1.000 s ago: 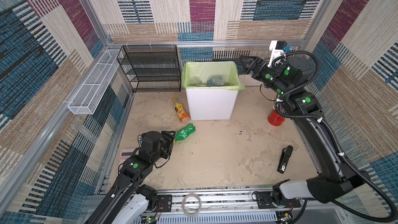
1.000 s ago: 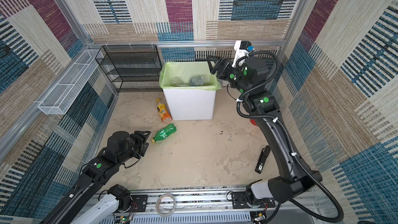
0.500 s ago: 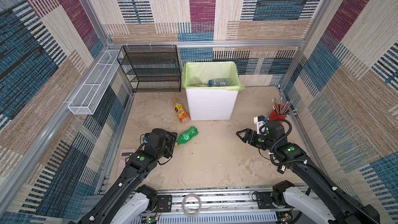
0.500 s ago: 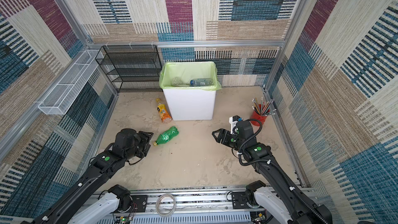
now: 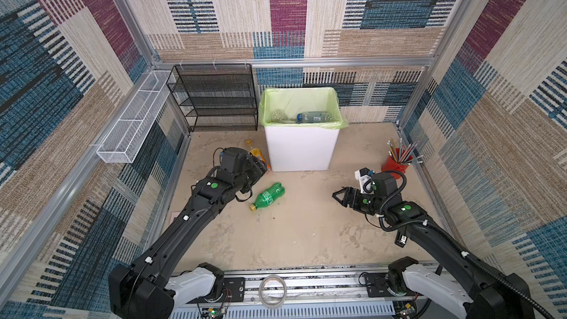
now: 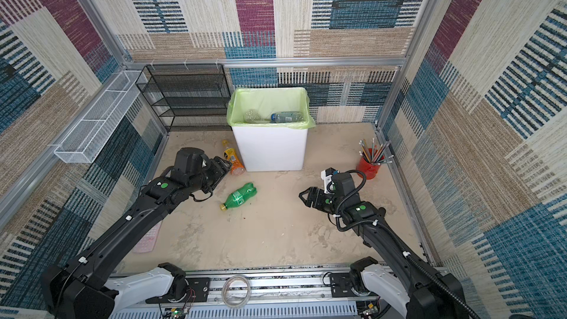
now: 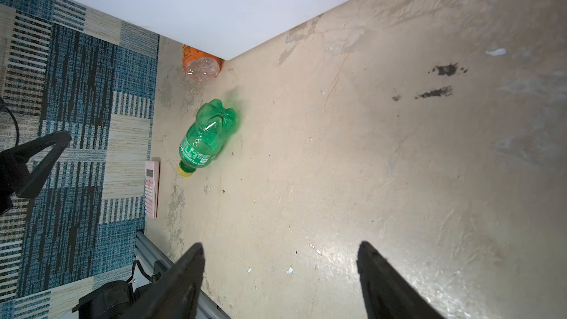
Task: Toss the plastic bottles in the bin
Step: 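Lower the left gripper onto the green soda bottle and close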
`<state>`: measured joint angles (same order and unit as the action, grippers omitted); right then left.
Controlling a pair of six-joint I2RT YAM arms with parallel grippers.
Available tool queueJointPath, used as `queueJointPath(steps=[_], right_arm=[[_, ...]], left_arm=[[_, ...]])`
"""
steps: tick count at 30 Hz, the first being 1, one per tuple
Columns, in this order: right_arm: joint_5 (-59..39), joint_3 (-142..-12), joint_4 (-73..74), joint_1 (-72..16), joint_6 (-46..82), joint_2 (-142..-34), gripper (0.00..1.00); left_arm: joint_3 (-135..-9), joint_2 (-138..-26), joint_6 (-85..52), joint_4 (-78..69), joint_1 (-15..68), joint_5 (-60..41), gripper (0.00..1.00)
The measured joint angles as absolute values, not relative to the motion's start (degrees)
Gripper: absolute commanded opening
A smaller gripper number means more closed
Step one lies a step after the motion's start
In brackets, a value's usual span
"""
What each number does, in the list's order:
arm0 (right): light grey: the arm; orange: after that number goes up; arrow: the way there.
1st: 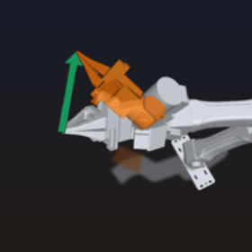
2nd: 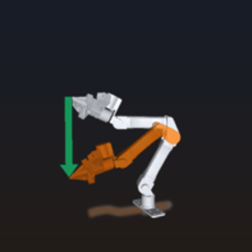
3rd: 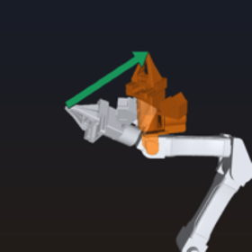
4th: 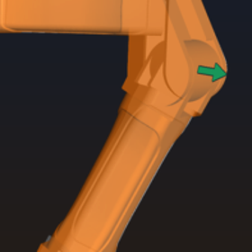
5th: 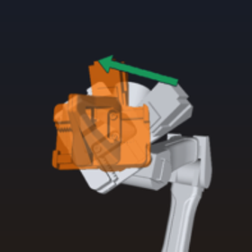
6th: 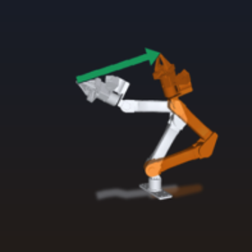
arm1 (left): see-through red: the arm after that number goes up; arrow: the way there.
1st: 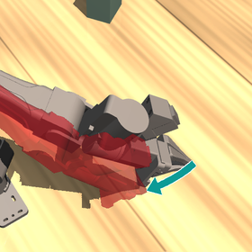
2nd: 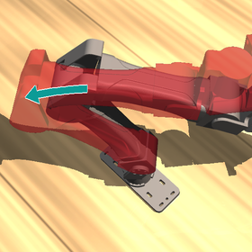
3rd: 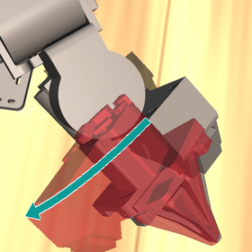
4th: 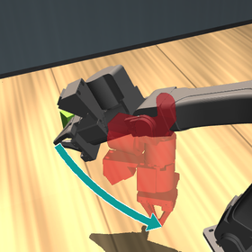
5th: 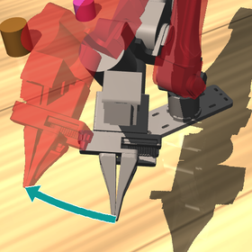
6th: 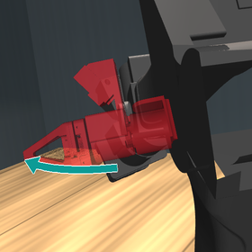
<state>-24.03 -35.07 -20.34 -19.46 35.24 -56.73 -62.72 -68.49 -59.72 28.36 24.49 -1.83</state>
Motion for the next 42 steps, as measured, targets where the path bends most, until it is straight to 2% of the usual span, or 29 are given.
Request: queueJointPath(steps=[14,19,23,29,42], right_arm=[[-24.93,-36.23,-18.90,-19.42,33.30,-59.61,0.81],[-24.95,-36.51,-18.76,-19.42,32.91,-60.31,0.81],[-24.95,-36.49,-18.76,-19.42,32.91,-60.36,0.81],[-24.91,-36.45,-18.83,-19.42,32.91,-60.29,0.81],[-23.88,-35.29,-19.20,-19.42,32.88,-58.28,0.82]], left_arm=[[-66.70,-78.70,-27.81,37.41,24.29,-3.42,0.70],[-67.07,-83.18,-20.12,41.34,24.53,-3.44,0.75],[-68.03,-85.58,-14.85,42.48,24.58,-3.09,0.79],[-69.49,-89.14,-7.88,42.57,25.17,-1.83,0.80],[-70.65,-96.84,-1.32,42.19,27.86,-1.87,0.73]])
